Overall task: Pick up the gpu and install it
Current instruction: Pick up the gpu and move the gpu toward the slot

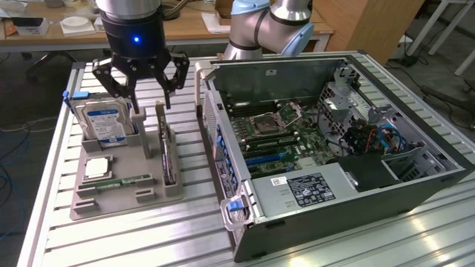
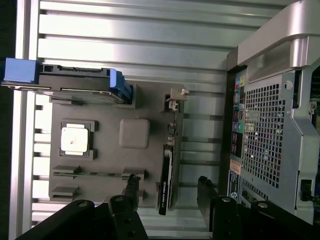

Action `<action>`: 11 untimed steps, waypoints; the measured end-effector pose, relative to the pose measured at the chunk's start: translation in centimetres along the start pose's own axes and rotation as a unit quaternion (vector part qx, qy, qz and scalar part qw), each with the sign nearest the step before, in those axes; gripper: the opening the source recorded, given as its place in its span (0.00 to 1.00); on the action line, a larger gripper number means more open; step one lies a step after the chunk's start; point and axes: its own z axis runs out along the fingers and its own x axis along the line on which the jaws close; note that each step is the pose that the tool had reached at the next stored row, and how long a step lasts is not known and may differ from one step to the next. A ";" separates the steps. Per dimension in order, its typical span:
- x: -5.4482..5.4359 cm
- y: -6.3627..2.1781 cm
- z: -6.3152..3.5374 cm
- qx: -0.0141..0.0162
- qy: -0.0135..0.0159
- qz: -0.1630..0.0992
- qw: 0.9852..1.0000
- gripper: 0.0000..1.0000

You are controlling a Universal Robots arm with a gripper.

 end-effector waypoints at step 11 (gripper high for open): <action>0.0 -0.01 0.25 0.000 0.000 0.000 1.000 0.59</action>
